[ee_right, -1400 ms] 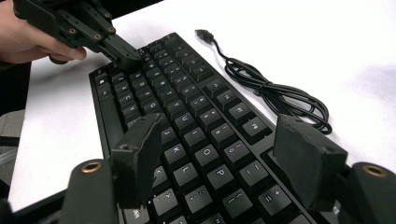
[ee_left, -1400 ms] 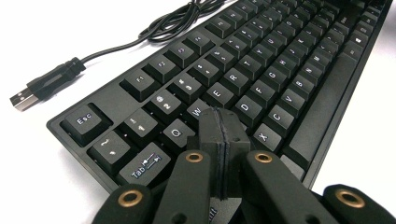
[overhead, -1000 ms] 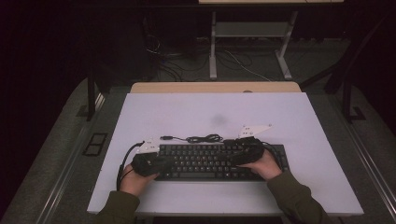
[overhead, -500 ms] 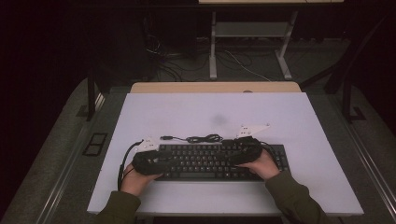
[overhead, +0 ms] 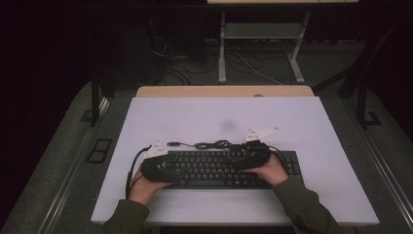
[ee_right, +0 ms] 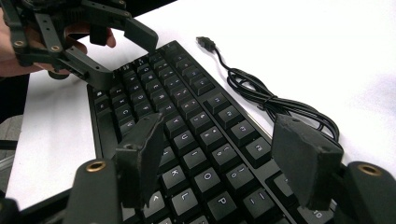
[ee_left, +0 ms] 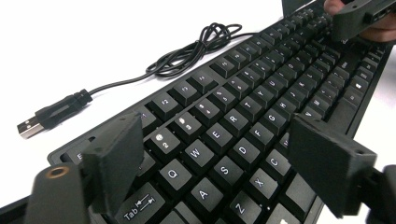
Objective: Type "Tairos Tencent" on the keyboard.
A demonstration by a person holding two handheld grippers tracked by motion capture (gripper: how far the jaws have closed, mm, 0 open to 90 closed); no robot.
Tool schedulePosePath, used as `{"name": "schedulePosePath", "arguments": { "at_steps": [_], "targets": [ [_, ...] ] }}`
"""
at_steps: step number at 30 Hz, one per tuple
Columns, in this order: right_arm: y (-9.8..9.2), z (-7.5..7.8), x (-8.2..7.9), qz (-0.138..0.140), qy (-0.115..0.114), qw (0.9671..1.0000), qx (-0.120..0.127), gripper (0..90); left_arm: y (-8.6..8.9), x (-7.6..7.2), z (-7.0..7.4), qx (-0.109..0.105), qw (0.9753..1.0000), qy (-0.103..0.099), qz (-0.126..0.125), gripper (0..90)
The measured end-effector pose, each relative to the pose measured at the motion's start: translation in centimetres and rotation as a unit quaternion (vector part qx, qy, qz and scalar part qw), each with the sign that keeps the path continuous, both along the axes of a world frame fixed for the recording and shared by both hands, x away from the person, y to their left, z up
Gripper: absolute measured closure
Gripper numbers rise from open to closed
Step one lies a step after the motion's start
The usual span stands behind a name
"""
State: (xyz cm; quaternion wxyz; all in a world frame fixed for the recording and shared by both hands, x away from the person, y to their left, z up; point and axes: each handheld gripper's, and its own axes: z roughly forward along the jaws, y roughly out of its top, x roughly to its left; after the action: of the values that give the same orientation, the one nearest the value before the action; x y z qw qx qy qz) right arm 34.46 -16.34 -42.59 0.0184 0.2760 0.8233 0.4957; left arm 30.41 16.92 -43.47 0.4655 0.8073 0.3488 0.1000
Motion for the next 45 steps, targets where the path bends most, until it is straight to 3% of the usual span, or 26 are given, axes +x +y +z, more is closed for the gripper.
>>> {"name": "schedulePosePath", "arguments": {
  "at_steps": [15,26,32,36,45],
  "targets": [
    [1.2,-0.2,0.4,0.006,0.009,0.9999,-0.010,47.7,-0.7,0.0,0.1,0.006,1.0000,-0.002,-0.005,0.0],
    [1.9,-0.3,0.7,0.019,0.013,0.9996,-0.018,72.4,-1.1,-0.1,-0.1,0.005,0.9999,0.001,-0.015,0.0],
    [2.5,-0.7,0.5,0.032,0.017,0.9987,-0.036,84.8,-1.3,0.0,-0.2,0.006,0.9998,0.000,-0.019,0.0],
    [2.6,-0.8,0.4,0.035,0.017,0.9982,-0.045,89.3,-1.4,0.0,-0.2,0.008,0.9997,-0.001,-0.021,0.0],
    [3.0,-1.3,0.3,0.042,0.020,0.9970,-0.061,89.4,-1.3,0.0,-0.3,0.008,0.9997,0.001,-0.022,0.0]
  ]
}}
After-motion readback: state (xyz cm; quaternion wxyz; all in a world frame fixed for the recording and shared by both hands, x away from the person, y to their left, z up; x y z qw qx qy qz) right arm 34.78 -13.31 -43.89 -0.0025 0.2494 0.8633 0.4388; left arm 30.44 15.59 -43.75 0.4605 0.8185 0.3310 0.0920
